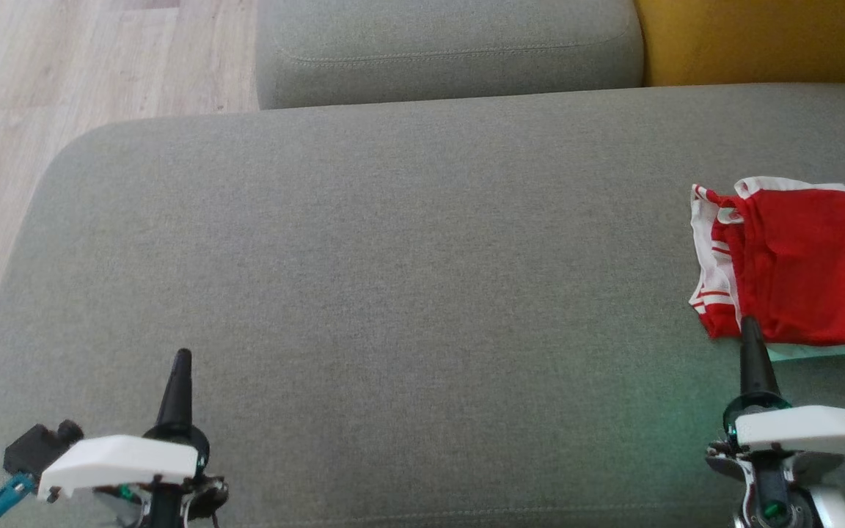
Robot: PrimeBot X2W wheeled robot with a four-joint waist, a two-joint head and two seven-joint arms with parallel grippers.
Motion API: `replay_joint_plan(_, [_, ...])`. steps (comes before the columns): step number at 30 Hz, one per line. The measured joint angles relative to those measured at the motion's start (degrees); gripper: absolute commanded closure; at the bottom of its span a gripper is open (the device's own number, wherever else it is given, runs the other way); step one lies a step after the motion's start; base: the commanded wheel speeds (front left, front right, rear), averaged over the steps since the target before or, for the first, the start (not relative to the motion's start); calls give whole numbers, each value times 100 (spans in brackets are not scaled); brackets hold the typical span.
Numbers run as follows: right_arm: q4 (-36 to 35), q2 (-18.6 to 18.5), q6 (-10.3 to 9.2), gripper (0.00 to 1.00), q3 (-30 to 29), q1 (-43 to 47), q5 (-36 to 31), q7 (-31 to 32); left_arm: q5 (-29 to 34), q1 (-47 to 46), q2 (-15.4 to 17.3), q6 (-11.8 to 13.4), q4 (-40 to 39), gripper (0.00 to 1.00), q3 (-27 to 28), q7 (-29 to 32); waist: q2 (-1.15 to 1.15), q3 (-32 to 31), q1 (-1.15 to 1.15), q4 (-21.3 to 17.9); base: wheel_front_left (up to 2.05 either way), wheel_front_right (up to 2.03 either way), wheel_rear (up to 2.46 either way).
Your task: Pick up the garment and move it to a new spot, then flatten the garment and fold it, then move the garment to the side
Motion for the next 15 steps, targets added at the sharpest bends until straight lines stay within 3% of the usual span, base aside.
replay_joint_plan(15, [38, -3, 0, 100, -143, -44, 938, 246, -814, -97, 4, -75, 75, 100, 170, 231, 0, 11, 0, 11, 0, 0, 0])
